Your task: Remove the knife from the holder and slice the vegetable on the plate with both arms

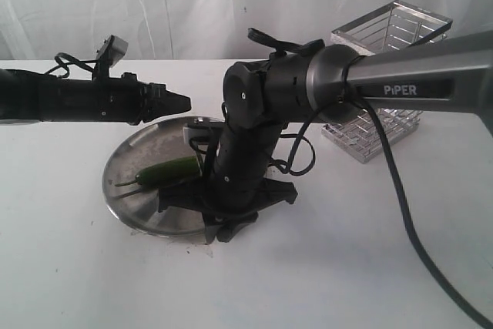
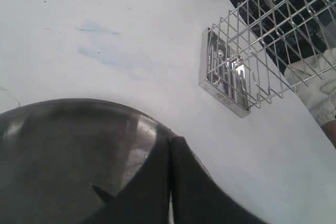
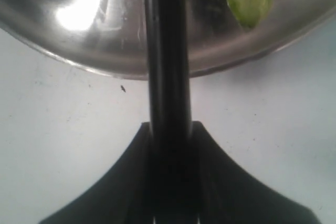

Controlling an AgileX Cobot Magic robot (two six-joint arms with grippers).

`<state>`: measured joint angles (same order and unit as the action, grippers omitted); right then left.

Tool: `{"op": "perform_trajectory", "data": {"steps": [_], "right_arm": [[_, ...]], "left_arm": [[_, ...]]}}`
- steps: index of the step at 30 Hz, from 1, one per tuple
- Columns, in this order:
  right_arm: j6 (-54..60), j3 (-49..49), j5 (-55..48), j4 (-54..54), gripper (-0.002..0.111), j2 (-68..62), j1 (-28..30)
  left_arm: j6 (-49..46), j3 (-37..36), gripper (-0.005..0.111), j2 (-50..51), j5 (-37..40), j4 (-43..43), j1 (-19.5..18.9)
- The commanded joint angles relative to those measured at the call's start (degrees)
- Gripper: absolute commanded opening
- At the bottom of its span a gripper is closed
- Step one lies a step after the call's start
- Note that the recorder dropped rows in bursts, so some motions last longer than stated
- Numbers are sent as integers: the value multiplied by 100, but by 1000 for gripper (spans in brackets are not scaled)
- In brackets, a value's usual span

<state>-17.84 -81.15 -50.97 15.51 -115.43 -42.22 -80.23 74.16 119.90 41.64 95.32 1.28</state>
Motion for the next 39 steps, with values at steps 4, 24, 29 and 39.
{"op": "perform_trajectory", "data": {"steps": [4,24,29,39], "right_arm": [[-32,-35,102,8,0,13,-2],[247,-35,110,278,0,-1,-2],[247,-35,110,284,0,-11,-2],[247,-35,136,257,0,-9,-2]], "left_arm": [[-95,25,0,-32,148,92,-3],[-227,25,0,115,429,14,10],[-316,25,0,544,548,171,10],[-423,25,0,877,387,36,10]]}}
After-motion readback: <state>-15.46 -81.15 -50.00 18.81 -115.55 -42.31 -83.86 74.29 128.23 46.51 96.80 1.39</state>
